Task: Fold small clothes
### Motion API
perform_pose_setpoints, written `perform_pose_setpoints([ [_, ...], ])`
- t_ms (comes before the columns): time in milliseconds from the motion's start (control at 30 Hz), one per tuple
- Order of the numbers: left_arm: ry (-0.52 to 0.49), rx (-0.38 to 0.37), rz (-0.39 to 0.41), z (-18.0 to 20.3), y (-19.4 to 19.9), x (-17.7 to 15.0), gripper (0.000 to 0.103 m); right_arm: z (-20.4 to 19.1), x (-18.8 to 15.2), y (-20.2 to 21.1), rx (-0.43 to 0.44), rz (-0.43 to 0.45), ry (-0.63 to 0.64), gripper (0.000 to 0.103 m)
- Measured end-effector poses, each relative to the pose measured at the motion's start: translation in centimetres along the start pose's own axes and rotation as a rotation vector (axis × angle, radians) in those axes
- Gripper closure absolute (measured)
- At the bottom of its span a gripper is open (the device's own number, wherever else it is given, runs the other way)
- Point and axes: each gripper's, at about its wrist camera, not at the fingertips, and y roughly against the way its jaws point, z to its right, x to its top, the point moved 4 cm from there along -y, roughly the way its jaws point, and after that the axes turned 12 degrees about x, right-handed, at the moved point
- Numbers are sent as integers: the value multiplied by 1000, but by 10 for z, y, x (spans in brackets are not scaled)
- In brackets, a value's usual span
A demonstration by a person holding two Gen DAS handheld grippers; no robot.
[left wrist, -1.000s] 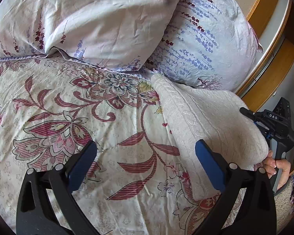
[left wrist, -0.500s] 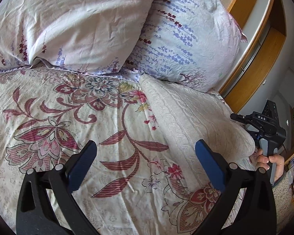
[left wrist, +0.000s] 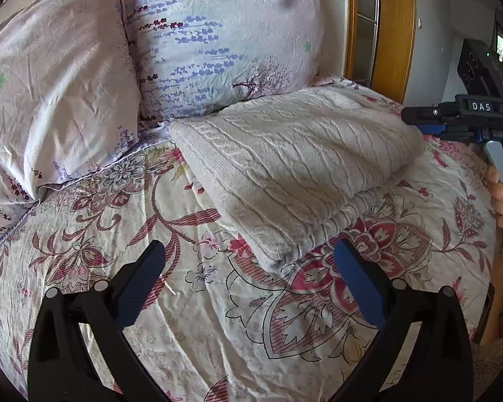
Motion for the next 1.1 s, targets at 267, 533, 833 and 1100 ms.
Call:
perform_pose_setpoints([
  [267,0,34,-89,5,-21,-8,3,11,-8,-5,-9,-1,-28,58],
  [533,109,73,-140,-19,-30,-3,3,8,-13,-7,-3,-8,-6,58],
  [833,165,106,-143,-31,-29,-5,3,-7,-14,-3,-7,27,29,87],
  [1100,233,48,-202,-39,-38,-11,3,24,-32,-15,-70,-28,-84,89],
])
